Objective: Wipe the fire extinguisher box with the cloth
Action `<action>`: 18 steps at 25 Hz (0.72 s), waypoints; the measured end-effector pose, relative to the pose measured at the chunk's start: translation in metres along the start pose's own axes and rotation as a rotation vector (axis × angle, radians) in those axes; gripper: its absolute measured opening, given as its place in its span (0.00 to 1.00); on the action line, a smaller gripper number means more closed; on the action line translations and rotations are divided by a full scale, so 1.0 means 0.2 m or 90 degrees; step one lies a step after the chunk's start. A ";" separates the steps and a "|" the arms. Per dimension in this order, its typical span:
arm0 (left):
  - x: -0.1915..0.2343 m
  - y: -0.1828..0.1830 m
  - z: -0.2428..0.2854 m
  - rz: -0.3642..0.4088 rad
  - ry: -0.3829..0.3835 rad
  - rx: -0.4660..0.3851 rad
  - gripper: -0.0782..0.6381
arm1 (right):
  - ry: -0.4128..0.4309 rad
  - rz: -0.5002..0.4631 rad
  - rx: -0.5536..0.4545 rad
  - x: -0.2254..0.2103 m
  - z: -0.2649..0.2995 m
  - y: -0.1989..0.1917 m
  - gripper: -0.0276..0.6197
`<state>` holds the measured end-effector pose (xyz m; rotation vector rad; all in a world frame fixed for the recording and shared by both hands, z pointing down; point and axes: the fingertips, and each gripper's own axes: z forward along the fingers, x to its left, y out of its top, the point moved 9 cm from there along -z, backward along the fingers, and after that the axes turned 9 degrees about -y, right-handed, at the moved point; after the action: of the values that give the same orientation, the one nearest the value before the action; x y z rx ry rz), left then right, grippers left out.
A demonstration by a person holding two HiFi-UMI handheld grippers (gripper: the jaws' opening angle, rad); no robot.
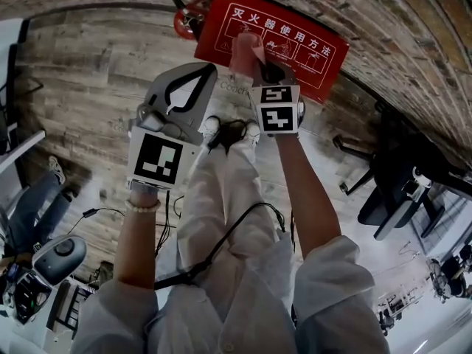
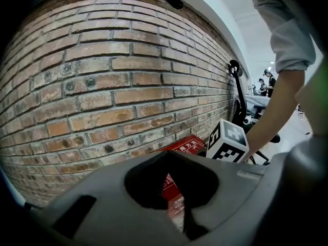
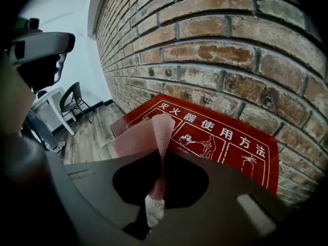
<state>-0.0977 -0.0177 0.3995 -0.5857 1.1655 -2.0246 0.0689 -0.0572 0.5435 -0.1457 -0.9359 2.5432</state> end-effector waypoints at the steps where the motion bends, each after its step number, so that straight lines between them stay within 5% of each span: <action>1: -0.01 0.00 0.00 0.001 -0.002 -0.001 0.10 | -0.003 0.000 0.001 -0.02 -0.01 -0.01 0.08; 18: -0.08 0.02 0.06 0.011 -0.024 -0.004 0.10 | -0.052 -0.005 0.016 -0.21 -0.12 -0.15 0.08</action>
<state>-0.0782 -0.0138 0.4005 -0.6123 1.1504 -1.9880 0.1232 -0.0414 0.5423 -0.0302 -0.9325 2.5694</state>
